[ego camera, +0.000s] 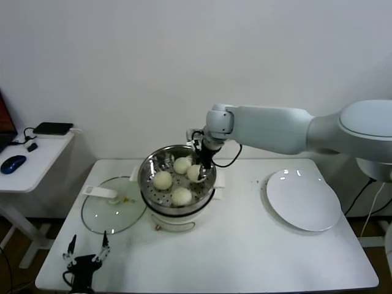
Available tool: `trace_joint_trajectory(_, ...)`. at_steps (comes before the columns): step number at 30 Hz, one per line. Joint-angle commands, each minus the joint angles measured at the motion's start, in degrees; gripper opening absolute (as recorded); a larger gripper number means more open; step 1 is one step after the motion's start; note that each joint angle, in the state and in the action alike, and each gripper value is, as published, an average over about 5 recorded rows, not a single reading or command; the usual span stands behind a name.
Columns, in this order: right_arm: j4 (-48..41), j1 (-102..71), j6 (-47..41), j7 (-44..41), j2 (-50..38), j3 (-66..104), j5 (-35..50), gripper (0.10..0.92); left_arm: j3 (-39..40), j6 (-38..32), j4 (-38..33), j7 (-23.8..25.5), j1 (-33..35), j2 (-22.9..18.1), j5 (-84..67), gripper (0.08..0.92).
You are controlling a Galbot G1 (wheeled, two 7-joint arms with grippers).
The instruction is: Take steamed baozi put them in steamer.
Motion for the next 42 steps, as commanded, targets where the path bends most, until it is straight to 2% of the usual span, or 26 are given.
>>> trace_joint_trajectory(1,-0.7,-0.9,0.5,-0.2,0.5,0.1,-2.4,0.619,-0.2,-0.1,0.1,0.0,0.0,-0.6,-0.1,0.823)
trace_joint_trajectory(14,-0.4,-0.4,2.2,-0.4,0.1,-0.2,-2.8,0.634,-0.2,0.7,-0.3,0.3,-0.1,-0.4,-2.3,0.823)
trace_joint_trajectory(22,0.5,2.7,2.9,-1.5,-1.6,-0.5,-0.2,0.801,-0.1,0.9,-0.6,0.3,-0.2,-0.3,-2.1,0.823)
trace_joint_trajectory(26,2.1,5.1,1.9,-0.5,-5.0,-0.5,1.3,0.821,-0.2,1.0,-1.0,0.3,-0.1,-0.2,-1.8,0.823)
trace_joint_trajectory(29,4.8,6.1,-1.7,4.8,-9.9,1.0,3.8,0.822,-0.5,1.1,-1.3,0.3,0.0,-0.2,-1.8,0.823)
trace_joint_trajectory(34,12.7,3.9,-6.5,21.0,-19.7,8.1,8.9,0.823,-0.5,0.7,-1.2,0.3,0.1,-0.3,-1.6,0.823)
trace_joint_trajectory(42,24.2,-13.2,-4.1,41.7,-33.3,27.6,5.7,0.823,-0.2,0.2,-1.7,0.3,0.4,-0.5,-1.2,0.823)
